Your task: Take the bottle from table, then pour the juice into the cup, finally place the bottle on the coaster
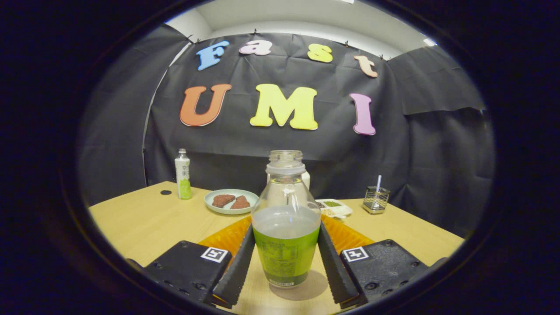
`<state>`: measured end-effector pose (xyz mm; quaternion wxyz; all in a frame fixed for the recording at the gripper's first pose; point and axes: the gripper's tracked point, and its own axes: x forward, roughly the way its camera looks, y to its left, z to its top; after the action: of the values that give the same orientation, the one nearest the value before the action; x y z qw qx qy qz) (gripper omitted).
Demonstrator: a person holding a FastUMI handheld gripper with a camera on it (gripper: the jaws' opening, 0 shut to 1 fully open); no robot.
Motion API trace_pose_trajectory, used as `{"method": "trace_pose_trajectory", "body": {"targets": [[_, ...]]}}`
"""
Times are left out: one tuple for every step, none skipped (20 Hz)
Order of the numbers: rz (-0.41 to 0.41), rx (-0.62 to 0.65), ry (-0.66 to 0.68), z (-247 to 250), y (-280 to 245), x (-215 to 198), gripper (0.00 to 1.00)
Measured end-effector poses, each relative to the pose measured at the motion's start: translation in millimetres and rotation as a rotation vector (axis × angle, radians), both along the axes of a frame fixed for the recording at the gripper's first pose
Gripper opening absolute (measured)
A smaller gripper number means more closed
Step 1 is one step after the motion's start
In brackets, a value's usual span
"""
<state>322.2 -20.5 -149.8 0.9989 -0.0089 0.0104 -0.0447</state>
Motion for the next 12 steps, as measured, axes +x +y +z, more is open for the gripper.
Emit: {"method": "trace_pose_trajectory", "body": {"targets": [[-0.009, -0.012, 0.009, -4.2, -3.2, -1.0, 0.81], [-0.013, -0.024, 0.02, -7.9, -6.3, -1.9, 0.81], [-0.016, -0.02, 0.022, -11.6, -9.6, -2.5, 0.81], [-0.012, -0.011, 0.022, -14.6, -11.7, -3.8, 0.81], [-0.012, 0.007, 0.014, -15.5, -14.2, -3.8, 0.81], [0.003, 0.03, 0.004, -15.1, -14.5, -5.0, 0.81], [0.029, 0.047, 0.002, -14.6, -9.8, -4.5, 0.83], [0.051, 0.045, 0.011, -16.1, -6.6, -4.7, 0.85], [0.043, 0.034, 0.024, -17.8, -10.0, -4.0, 0.87], [0.029, 0.013, 0.038, -18.1, -13.7, -6.1, 0.89], [0.023, -0.002, 0.048, -16.7, -14.3, -8.4, 0.91], [0.026, -0.011, 0.052, -13.5, -12.6, -10.0, 0.93]]}}
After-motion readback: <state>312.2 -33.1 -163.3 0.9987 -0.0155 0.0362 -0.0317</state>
